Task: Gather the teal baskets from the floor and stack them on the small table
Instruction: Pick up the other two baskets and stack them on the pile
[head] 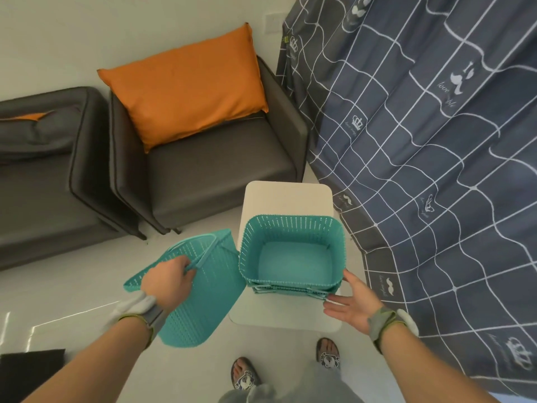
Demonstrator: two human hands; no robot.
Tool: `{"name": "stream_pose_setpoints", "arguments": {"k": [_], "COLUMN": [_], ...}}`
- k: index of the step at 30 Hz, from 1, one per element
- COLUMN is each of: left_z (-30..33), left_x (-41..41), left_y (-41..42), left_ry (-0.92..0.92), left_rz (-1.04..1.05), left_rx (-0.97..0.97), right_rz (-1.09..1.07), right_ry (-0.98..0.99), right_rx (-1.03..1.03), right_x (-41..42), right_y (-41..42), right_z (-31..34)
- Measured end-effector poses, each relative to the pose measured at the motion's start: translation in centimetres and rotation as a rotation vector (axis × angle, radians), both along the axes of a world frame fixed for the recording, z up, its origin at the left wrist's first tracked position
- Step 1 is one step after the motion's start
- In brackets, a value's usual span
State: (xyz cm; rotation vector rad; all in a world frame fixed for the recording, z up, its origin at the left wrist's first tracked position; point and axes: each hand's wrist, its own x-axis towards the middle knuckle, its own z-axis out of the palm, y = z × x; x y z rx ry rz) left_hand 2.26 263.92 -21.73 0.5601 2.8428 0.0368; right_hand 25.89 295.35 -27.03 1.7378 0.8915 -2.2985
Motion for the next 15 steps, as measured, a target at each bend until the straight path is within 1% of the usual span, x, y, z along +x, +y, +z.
{"name": "stream_pose_setpoints", "arguments": {"k": [5,10,15], "left_z": [0.0,-0.1,0.1], "left_x": [0.6,0.9,0.9], "left_y": [0.4,0.5,1.0], "left_ry": [-0.001,-0.010,0.001], "left_rz": [-0.005,-0.019,-0.041], "left_rx": [0.009,-0.009,0.001], "right_rz": [-0.123,-0.244,-0.432], "right_ry": [0.052,0.095,0.142], "right_rx": [-0.019,-0.100,-0.041], "right_x": [0.4,-0.7,-2.5], "right_y": [-0.5,-0.8,-2.3], "right_z": [-0.7,-0.7,-0.6]}}
